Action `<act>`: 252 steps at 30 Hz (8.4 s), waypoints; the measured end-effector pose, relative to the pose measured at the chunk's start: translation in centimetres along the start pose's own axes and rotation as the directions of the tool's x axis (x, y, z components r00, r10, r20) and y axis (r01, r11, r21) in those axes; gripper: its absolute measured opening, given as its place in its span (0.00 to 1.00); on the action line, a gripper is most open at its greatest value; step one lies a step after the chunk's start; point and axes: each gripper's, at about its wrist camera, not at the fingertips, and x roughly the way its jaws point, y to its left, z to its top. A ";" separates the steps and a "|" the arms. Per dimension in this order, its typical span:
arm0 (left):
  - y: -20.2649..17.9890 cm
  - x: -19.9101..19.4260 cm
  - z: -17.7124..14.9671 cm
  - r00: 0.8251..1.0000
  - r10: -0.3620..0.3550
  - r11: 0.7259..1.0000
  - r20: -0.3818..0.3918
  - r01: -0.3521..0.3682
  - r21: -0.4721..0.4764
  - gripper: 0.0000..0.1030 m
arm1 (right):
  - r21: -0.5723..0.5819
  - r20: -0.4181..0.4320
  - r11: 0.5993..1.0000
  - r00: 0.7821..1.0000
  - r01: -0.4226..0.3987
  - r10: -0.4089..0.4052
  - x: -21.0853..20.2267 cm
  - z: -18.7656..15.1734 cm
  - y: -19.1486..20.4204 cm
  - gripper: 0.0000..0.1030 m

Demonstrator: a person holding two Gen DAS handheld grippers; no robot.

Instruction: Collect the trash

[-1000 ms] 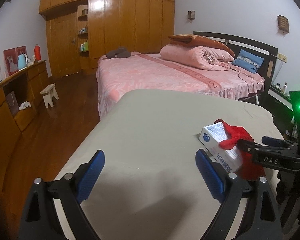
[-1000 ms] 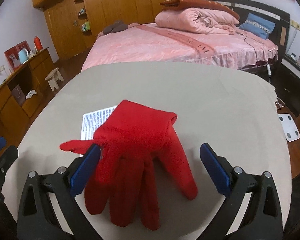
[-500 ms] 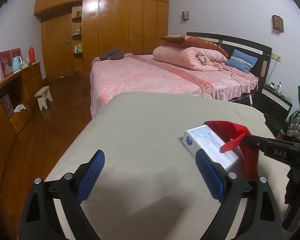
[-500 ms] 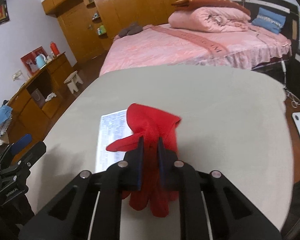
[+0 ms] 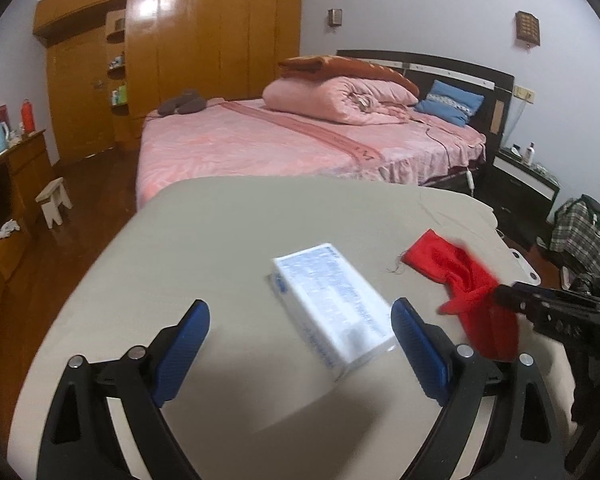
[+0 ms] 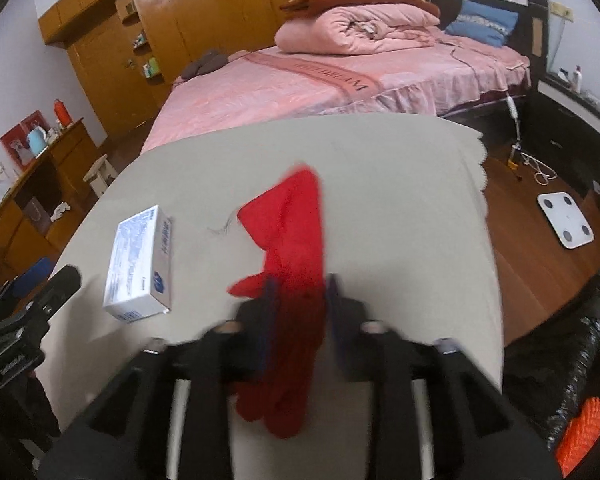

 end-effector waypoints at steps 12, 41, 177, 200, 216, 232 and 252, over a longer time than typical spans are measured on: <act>-2.4 5.3 0.3 0.993 0.005 1.000 -0.118 -0.006 -0.005 0.88 | 0.039 0.026 0.999 0.999 0.035 -0.036 -1.2 -0.9 -2.0 0.63; 0.2 7.2 -0.6 0.974 -0.008 1.000 -0.227 0.013 0.021 0.57 | 0.023 0.041 0.999 0.999 0.035 -0.036 -1.2 -0.2 -1.5 0.68; -33.5 -12.1 -0.5 0.839 -0.534 0.780 -0.107 0.537 0.321 0.76 | 0.194 0.205 0.946 0.932 0.261 -0.299 -26.9 -10.8 -22.2 0.61; -22.6 -18.1 0.6 0.943 -0.331 0.909 -0.004 0.321 0.266 0.94 | 0.138 0.250 0.976 0.947 0.171 -0.201 -31.4 -9.5 -14.2 0.94; -20.4 -24.3 1.3 0.940 -0.328 0.924 0.097 0.297 0.242 0.94 | 0.090 0.310 0.982 0.932 0.166 -0.186 -35.3 -8.0 -10.8 0.94; -20.1 -26.5 1.8 0.937 -0.319 0.930 0.141 0.280 0.240 0.94 | 0.077 0.322 0.983 0.929 0.165 -0.181 -35.6 -7.4 -9.9 0.94; -20.0 -26.6 1.8 0.936 -0.320 0.929 0.143 0.281 0.241 0.94 | 0.074 0.320 0.983 0.930 0.167 -0.182 -35.4 -7.4 -9.8 0.94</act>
